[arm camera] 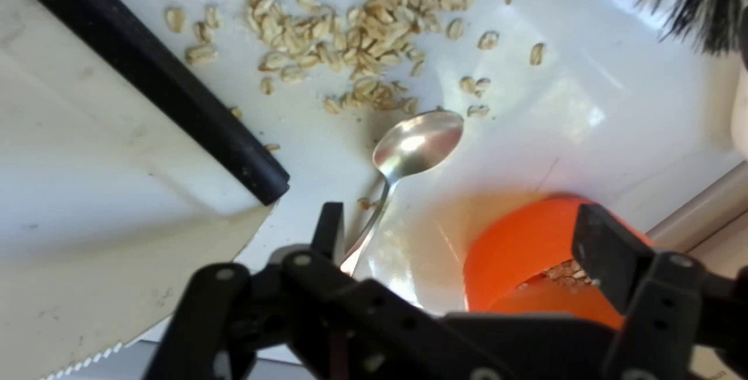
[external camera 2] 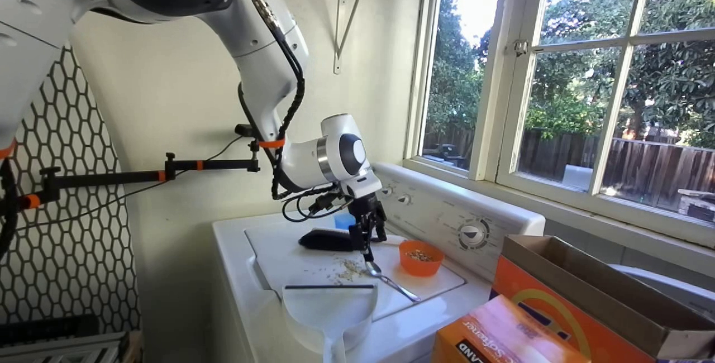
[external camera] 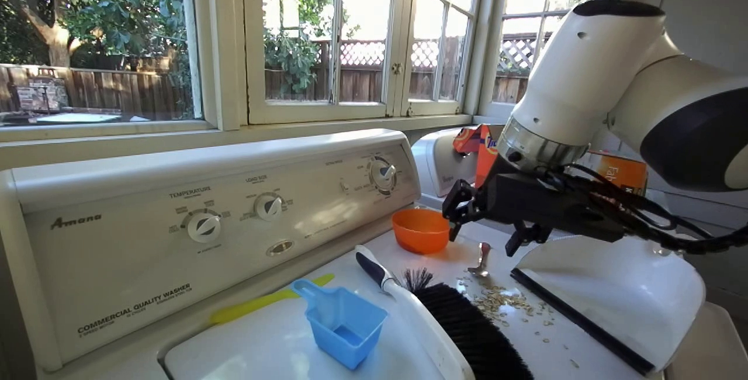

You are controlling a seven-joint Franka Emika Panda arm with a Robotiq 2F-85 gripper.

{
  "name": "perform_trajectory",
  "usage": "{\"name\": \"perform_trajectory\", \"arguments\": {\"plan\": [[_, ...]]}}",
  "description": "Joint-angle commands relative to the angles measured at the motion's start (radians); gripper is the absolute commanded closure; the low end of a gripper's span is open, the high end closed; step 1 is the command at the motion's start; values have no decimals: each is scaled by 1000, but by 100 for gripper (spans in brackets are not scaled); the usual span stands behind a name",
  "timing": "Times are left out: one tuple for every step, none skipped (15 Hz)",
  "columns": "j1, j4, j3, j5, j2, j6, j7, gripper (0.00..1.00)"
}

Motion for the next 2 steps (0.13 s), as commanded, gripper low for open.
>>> {"name": "perform_trajectory", "arguments": {"plan": [[15,-3,-10,7,-10,-4,-15,0],[18,-5,-7,5,-18,-11,-17,0]]}}
